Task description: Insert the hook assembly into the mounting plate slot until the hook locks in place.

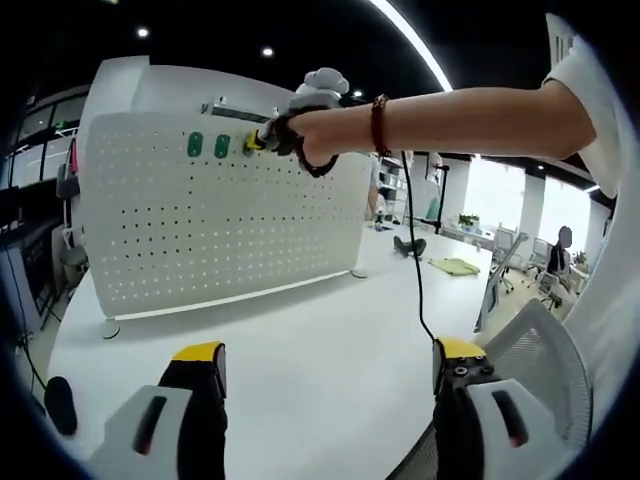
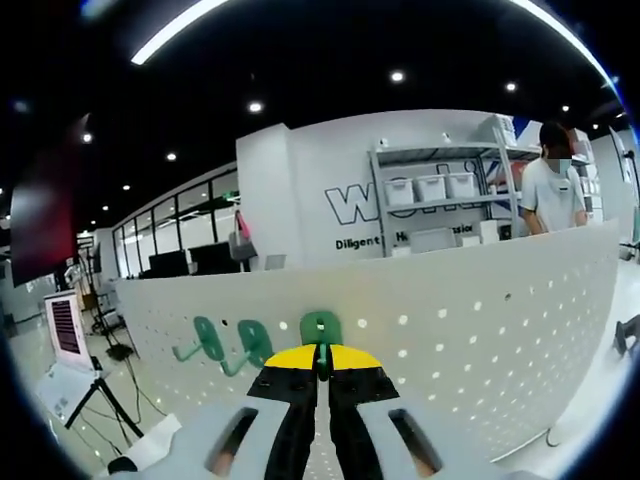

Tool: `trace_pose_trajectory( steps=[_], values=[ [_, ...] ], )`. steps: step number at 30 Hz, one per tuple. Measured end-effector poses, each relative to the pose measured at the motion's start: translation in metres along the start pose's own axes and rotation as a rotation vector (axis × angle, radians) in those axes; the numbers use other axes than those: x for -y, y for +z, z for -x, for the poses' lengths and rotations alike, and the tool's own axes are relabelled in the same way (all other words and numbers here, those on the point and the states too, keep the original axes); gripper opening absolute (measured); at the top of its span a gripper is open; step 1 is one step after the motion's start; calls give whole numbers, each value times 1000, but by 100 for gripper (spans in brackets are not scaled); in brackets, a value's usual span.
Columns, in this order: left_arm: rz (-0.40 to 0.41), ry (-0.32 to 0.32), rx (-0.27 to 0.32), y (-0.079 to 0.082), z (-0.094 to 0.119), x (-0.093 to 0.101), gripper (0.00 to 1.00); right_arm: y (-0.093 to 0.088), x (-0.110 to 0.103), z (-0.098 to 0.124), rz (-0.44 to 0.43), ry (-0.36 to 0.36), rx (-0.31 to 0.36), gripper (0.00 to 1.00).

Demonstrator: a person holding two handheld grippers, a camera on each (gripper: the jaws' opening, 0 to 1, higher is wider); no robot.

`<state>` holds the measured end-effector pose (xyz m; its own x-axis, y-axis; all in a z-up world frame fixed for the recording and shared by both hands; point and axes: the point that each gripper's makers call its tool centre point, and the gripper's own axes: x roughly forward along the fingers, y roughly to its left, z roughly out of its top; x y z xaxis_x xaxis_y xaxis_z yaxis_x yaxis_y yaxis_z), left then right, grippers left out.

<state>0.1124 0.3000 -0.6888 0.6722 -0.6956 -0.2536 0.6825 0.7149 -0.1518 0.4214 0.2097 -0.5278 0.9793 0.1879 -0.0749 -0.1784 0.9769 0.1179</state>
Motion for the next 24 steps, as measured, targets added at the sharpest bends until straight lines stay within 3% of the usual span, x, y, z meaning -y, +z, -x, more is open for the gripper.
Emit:
trace_pose_trajectory(
  steps=[11,14,17,21,24],
  values=[
    [14,10,6,0,2,-3,86,-2,2,-2,27,-39,10,1],
    [13,12,-1,-2,2,-4,86,-2,2,-1,134,-55,1,1],
    [16,13,1,-2,2,-4,86,-1,1,-2,133,-59,-2,1],
    [14,15,3,-1,2,-5,85,0,1,-3,197,-77,-31,1],
    [10,15,-4,-3,2,-5,85,0,2,-2,180,-92,-33,1]
  ],
)
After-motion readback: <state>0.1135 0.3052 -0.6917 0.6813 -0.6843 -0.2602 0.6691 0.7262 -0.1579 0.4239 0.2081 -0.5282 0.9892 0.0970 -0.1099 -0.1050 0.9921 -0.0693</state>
